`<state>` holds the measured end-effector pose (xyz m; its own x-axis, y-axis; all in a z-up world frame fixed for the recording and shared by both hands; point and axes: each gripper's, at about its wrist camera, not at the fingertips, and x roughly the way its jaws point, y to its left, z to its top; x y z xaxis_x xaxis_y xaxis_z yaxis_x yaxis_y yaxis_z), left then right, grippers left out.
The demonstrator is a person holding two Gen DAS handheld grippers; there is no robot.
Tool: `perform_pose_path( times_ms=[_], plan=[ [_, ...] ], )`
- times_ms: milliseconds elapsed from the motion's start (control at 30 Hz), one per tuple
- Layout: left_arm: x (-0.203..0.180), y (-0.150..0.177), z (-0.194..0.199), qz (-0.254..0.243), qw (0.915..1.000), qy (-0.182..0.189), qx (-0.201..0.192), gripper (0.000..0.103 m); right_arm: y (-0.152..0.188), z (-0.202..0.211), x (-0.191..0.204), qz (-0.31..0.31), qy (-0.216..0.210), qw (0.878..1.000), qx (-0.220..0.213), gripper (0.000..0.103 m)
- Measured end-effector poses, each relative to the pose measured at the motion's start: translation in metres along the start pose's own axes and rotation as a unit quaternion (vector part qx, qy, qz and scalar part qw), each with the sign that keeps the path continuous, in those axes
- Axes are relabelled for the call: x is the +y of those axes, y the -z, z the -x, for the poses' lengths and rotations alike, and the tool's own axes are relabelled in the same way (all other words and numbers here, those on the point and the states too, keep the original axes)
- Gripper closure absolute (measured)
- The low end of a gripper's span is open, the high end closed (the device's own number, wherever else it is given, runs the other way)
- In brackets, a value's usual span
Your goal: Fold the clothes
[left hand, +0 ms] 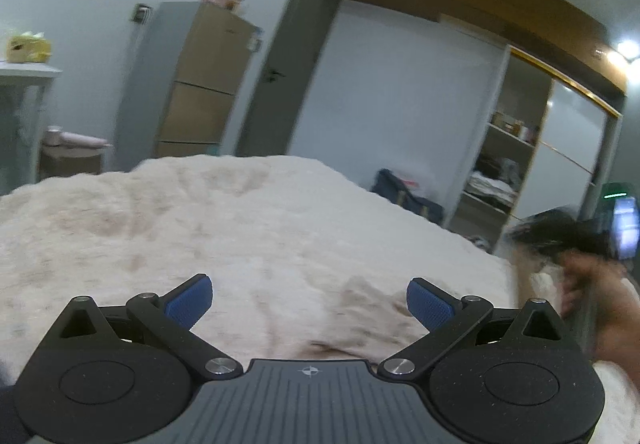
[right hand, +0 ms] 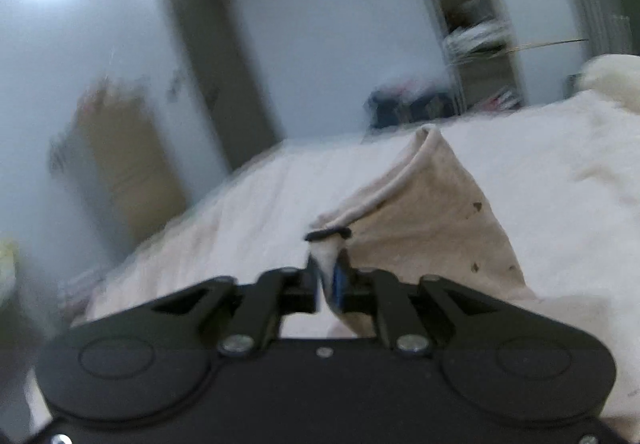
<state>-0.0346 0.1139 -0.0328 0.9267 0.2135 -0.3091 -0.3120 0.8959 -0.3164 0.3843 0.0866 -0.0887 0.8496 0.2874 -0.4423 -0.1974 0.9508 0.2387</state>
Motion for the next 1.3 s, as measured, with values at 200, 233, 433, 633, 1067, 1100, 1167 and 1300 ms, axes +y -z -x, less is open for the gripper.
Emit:
perform_pose_path(
  times_ms=[200, 233, 433, 633, 1067, 1100, 1167, 1300],
  plan=[
    [0.028, 0.003, 0.002, -0.017, 0.9996, 0.009, 0.022, 0.000, 0.090, -0.029, 0.074, 0.066, -0.060, 0.988, 0.129, 0.073],
    [0.033, 0.003, 0.002, -0.018, 0.9995, 0.010, 0.023, 0.000, 0.086, -0.017, 0.066, 0.067, -0.071, 0.988, 0.124, 0.069],
    [0.061, -0.003, -0.011, -0.044, 0.9949, 0.034, 0.083, 0.000, 0.074, 0.141, -0.030, 0.051, -0.057, 0.995, 0.067, 0.043],
    [0.079, 0.005, -0.016, -0.085, 0.9809, 0.016, 0.174, 0.000, 0.099, 0.291, -0.146, 0.013, 0.050, 0.997, 0.055, 0.039],
    [0.088, 0.060, -0.062, -0.032, 0.9367, 0.071, 0.341, 0.031, 0.222, 0.325, -0.242, -0.176, 0.064, 0.970, 0.157, 0.052],
    [0.087, 0.063, -0.063, -0.031, 0.9341, 0.074, 0.348, 0.054, 0.224, 0.322, -0.244, -0.186, 0.053, 0.968, 0.162, 0.058],
    [0.086, 0.068, -0.063, -0.024, 0.9294, 0.086, 0.358, 0.081, 0.232, 0.311, -0.242, -0.199, 0.023, 0.962, 0.183, 0.099],
    [0.072, 0.065, -0.044, -0.042, 0.9276, 0.132, 0.347, 0.091, 0.234, 0.308, -0.226, -0.182, 0.000, 0.964, 0.196, 0.098]
  ],
)
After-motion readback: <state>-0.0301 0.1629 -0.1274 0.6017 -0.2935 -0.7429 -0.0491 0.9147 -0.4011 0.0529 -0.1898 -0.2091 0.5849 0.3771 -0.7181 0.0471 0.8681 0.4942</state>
